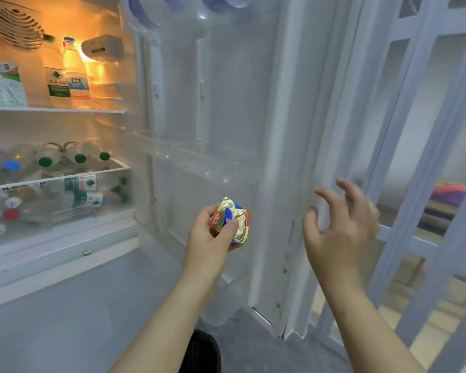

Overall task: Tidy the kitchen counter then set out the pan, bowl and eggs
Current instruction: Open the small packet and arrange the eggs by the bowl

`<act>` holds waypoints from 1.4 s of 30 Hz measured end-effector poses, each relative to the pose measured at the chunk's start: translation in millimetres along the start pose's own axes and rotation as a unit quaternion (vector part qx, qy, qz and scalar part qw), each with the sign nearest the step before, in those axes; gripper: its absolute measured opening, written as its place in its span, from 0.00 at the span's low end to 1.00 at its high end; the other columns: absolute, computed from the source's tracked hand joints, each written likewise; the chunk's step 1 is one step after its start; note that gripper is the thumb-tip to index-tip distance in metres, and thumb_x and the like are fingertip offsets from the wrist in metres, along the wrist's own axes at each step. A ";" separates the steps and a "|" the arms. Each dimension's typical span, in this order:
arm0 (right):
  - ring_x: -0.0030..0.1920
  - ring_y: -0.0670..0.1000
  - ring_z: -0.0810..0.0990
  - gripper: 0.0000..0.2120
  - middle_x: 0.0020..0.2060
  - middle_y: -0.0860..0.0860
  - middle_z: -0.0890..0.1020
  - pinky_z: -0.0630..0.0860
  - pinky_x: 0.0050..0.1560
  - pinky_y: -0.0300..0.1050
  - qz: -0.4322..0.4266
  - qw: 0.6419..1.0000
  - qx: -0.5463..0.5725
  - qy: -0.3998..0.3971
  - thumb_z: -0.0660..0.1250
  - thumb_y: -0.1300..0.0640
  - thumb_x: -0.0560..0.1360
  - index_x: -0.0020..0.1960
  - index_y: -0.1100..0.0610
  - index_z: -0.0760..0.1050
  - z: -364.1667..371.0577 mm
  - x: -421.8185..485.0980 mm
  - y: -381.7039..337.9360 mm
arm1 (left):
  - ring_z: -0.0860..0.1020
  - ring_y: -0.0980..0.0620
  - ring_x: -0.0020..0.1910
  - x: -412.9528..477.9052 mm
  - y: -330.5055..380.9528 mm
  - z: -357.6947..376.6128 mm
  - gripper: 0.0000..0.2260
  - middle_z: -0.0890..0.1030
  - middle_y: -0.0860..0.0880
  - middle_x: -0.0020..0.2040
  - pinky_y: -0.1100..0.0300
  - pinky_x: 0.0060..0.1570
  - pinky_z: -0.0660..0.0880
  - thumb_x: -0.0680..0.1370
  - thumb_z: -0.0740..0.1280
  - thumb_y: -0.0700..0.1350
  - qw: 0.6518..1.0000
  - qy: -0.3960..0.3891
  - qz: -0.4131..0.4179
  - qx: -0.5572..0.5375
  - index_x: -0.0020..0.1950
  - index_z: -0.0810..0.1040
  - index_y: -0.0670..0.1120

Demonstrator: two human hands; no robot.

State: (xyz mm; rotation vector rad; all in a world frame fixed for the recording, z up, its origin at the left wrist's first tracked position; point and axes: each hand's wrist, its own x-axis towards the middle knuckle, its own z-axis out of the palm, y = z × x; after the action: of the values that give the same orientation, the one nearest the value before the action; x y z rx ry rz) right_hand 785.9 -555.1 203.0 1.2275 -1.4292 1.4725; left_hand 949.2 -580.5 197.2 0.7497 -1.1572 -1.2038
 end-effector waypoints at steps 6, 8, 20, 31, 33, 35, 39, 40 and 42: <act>0.68 0.53 0.68 0.25 0.69 0.51 0.70 0.64 0.70 0.53 0.315 0.874 0.248 -0.275 0.61 0.54 0.78 0.73 0.54 0.59 -19.4 26.5 30.1 | 0.80 0.41 0.52 -29.0 11.3 45.2 0.10 0.80 0.46 0.48 0.62 0.39 0.80 0.78 0.63 0.35 0.999 0.027 0.011 -0.017 0.51 0.74 0.50; 0.66 0.54 0.71 0.20 0.65 0.52 0.74 0.68 0.66 0.52 0.299 0.879 0.230 -0.293 0.58 0.54 0.80 0.70 0.56 0.63 -21.7 26.3 30.3 | 0.80 0.41 0.51 -37.6 15.8 47.9 0.09 0.80 0.47 0.48 0.63 0.38 0.80 0.77 0.63 0.35 0.999 0.041 0.020 -0.009 0.52 0.74 0.49; 0.43 0.36 0.73 0.16 0.48 0.43 0.75 0.73 0.46 0.38 0.115 0.872 0.357 -0.314 0.67 0.51 0.74 0.60 0.54 0.72 -45.8 -15.7 -67.2 | 0.80 0.43 0.48 -92.3 71.7 -21.6 0.09 0.80 0.45 0.50 0.63 0.37 0.80 0.78 0.63 0.37 0.970 0.217 0.107 0.025 0.56 0.74 0.46; 0.66 0.60 0.63 0.28 0.70 0.55 0.62 0.69 0.59 0.53 -0.231 0.881 0.339 -0.236 0.68 0.52 0.64 0.63 0.45 0.70 19.7 -40.5 -254.8 | 0.80 0.47 0.44 -122.7 139.7 -172.7 0.06 0.80 0.42 0.54 0.59 0.39 0.77 0.78 0.63 0.39 0.898 0.412 0.145 0.042 0.51 0.76 0.48; 0.67 0.62 0.64 0.18 0.70 0.55 0.68 0.63 0.62 0.55 -0.304 0.881 0.302 -0.200 0.69 0.54 0.62 0.52 0.48 0.78 39.4 -46.8 -293.8 | 0.80 0.46 0.45 -119.9 152.7 -204.4 0.05 0.80 0.41 0.52 0.60 0.38 0.77 0.78 0.63 0.39 0.891 0.425 0.148 0.056 0.48 0.75 0.49; 0.68 0.62 0.64 0.08 0.70 0.54 0.71 0.58 0.66 0.56 -0.351 0.876 0.272 -0.185 0.68 0.54 0.65 0.44 0.50 0.79 59.6 -54.4 -329.6 | 0.80 0.45 0.47 -114.0 163.6 -236.7 0.04 0.79 0.41 0.53 0.59 0.41 0.77 0.78 0.62 0.39 0.884 0.440 0.145 0.066 0.50 0.75 0.47; 0.66 0.64 0.71 0.04 0.68 0.53 0.73 0.61 0.65 0.59 -0.394 0.868 0.243 -0.181 0.65 0.55 0.66 0.39 0.52 0.78 96.1 -60.9 -383.5 | 0.81 0.47 0.44 -94.9 176.7 -292.1 0.09 0.79 0.42 0.55 0.57 0.43 0.78 0.79 0.62 0.39 0.880 0.451 0.128 0.076 0.58 0.72 0.45; 0.66 0.64 0.71 0.04 0.68 0.53 0.73 0.61 0.64 0.59 -0.397 0.868 0.236 -0.182 0.66 0.55 0.65 0.39 0.52 0.78 106.7 -62.7 -398.4 | 0.81 0.47 0.44 -88.6 180.6 -307.3 0.10 0.79 0.41 0.56 0.56 0.44 0.78 0.79 0.62 0.39 0.880 0.452 0.121 0.078 0.59 0.72 0.45; 0.67 0.64 0.66 0.06 0.68 0.53 0.73 0.59 0.64 0.60 -0.405 0.869 0.216 -0.189 0.69 0.53 0.64 0.40 0.53 0.79 127.6 -67.7 -426.9 | 0.81 0.47 0.45 -74.9 188.3 -336.8 0.12 0.79 0.41 0.57 0.56 0.44 0.78 0.79 0.62 0.39 0.882 0.450 0.106 0.087 0.62 0.72 0.44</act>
State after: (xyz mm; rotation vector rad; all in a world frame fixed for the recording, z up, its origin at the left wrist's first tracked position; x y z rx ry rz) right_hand 1228.4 -625.5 251.3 2.1499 -0.6120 0.9858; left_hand 1330.9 -504.9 253.1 1.1214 -0.5340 -0.4423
